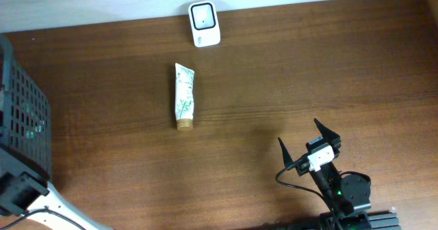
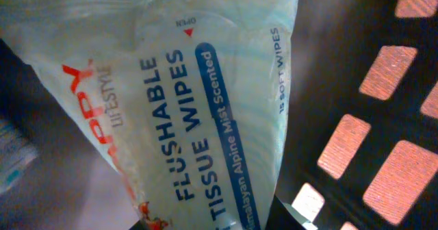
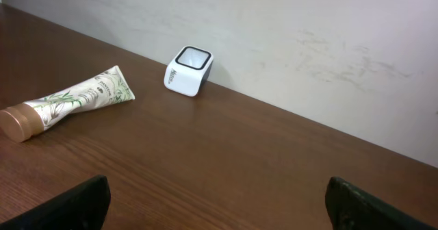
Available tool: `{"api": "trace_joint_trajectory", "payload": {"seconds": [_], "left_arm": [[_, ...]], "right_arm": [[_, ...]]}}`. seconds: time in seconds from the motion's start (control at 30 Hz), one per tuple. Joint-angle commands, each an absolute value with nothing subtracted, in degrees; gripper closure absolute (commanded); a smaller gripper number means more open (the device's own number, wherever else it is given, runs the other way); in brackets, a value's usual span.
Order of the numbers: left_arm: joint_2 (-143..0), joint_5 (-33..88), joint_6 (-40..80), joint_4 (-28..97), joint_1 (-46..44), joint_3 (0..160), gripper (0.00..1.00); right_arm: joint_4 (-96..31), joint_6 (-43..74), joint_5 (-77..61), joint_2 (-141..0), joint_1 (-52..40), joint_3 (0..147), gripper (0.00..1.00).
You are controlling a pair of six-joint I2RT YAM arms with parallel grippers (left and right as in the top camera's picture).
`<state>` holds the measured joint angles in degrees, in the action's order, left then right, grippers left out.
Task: Scan the item barcode
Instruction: 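Reach the left gripper into the basket and grasp the teal wipes pack, then place the teal wipes pack beside the Pantene tube, release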
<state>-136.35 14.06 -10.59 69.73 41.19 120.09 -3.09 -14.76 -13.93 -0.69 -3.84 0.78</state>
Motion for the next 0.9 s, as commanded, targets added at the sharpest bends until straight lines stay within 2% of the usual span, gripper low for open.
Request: {"api": "trace_joint_trajectory", "payload": {"seconds": [0.0, 0.17, 0.3, 0.37, 0.5, 0.63, 0.77, 0.87], "left_arm": [[-133.3, 10.7, -5.2, 71.8, 41.0, 126.8, 0.83], [-121.5, 10.7, -1.8, 75.1, 40.8, 137.2, 0.83], [-109.0, 11.4, 0.4, 73.1, 37.3, 138.1, 0.83], [-105.4, 11.8, 0.5, 73.2, 33.3, 138.1, 0.82], [-104.6, 11.3, 0.2, 77.7, 19.0, 136.3, 0.80], [-104.9, 7.6, 0.2, 74.4, 6.0, 123.8, 0.80], [-104.9, 7.2, 1.0, 60.6, -3.1, 102.7, 0.77], [-104.9, 7.2, 3.6, 51.5, -6.7, 90.5, 0.75]], "right_arm": [[-3.2, -13.9, -13.4, -0.4, -3.7, 0.3, 0.02], [-3.2, -13.9, -13.4, -0.4, -3.7, 0.3, 0.01], [-3.2, -13.9, -13.4, -0.4, -3.7, 0.3, 0.02], [-3.2, -13.9, -13.4, -0.4, -3.7, 0.3, 0.01], [-3.2, -13.9, -13.4, -0.4, -3.7, 0.3, 0.01], [-3.2, -13.9, -13.4, -0.4, -3.7, 0.3, 0.02], [-3.2, -13.9, -13.4, -0.4, -3.7, 0.3, 0.01], [-3.2, -13.9, -13.4, -0.4, -3.7, 0.3, 0.01]]}}
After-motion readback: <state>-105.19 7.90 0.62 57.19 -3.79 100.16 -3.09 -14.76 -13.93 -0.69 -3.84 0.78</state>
